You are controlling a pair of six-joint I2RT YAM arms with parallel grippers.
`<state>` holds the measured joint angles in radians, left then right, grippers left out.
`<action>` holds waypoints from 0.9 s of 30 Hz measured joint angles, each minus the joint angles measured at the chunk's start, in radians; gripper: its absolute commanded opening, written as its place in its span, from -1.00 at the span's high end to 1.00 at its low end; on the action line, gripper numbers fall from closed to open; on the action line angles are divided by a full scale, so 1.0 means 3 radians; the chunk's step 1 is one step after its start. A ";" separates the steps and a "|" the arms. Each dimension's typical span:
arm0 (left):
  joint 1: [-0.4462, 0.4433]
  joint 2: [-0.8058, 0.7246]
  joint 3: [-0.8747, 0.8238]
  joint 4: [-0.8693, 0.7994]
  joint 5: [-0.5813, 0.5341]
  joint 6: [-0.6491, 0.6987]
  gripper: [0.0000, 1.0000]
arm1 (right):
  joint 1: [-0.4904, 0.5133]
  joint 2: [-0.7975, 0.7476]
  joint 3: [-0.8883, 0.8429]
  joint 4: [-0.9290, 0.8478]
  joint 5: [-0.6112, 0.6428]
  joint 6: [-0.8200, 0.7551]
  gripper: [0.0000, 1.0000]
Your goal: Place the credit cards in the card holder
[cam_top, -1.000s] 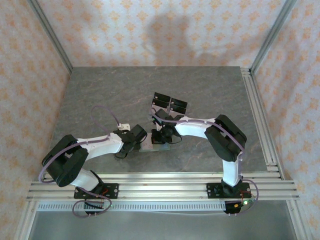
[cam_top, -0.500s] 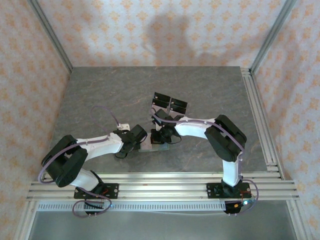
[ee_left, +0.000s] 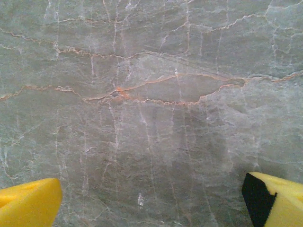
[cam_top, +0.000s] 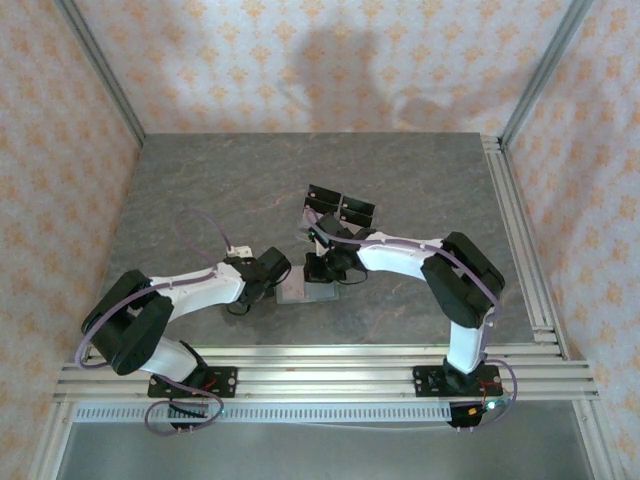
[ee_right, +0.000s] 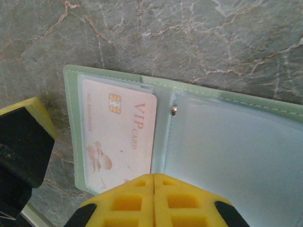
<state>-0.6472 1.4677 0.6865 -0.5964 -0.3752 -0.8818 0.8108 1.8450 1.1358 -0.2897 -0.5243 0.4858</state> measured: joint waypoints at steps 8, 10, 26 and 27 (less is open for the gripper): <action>0.0000 0.0062 0.0010 0.0048 0.0001 0.0037 -1.00 | 0.0000 0.0173 0.0000 0.0032 -0.0076 -0.0017 0.90; 0.0000 0.0076 0.0010 0.0070 0.0000 0.0052 -1.00 | -0.0001 0.0189 0.0005 0.0048 -0.0108 -0.0027 0.91; 0.0000 0.0092 -0.0004 0.0136 0.0014 0.0064 -0.99 | 0.0070 0.0315 0.0202 -0.0055 -0.0139 -0.0117 0.92; 0.0000 0.0092 -0.0004 0.0140 0.0014 0.0064 -1.00 | 0.0080 0.0328 0.0221 -0.0062 -0.0137 -0.0126 0.92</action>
<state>-0.6472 1.4952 0.6853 -0.5545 -0.3710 -0.8627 0.8349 1.9434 1.2022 -0.3084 -0.5655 0.4480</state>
